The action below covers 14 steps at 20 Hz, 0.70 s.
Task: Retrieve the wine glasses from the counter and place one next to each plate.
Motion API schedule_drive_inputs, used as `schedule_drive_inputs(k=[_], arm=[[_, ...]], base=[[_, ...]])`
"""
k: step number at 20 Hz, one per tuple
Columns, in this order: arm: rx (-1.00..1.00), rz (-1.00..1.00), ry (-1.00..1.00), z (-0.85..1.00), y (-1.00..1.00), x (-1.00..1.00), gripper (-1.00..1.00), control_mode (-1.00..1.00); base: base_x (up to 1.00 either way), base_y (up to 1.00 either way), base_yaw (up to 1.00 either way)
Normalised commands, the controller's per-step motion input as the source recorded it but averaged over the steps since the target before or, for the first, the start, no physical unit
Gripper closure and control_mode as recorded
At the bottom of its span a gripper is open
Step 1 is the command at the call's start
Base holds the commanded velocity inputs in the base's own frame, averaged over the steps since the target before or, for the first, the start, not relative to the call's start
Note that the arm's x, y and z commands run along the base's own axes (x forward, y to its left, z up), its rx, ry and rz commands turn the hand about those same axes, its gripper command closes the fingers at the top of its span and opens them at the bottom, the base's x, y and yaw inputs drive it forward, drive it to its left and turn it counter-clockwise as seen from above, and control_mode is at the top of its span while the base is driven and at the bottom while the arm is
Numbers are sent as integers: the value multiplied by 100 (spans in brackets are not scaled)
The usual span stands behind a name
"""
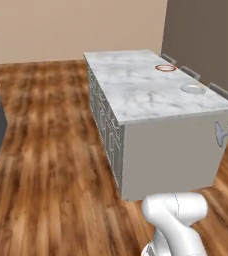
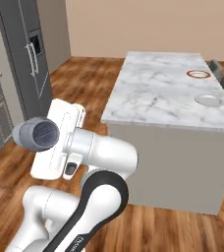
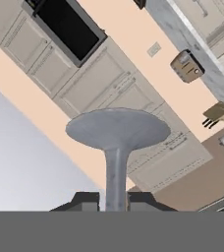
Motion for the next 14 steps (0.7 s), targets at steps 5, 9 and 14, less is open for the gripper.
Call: schedule_drive_inputs(k=[5,9,14], arm=[[0,0,0,0,0,0,100,100],[0,0,0,0,0,0,100,100],[0,0,0,0,0,0,100,100]], base=[[6,-100,-1],[2,-100,0],[0,-100,0]])
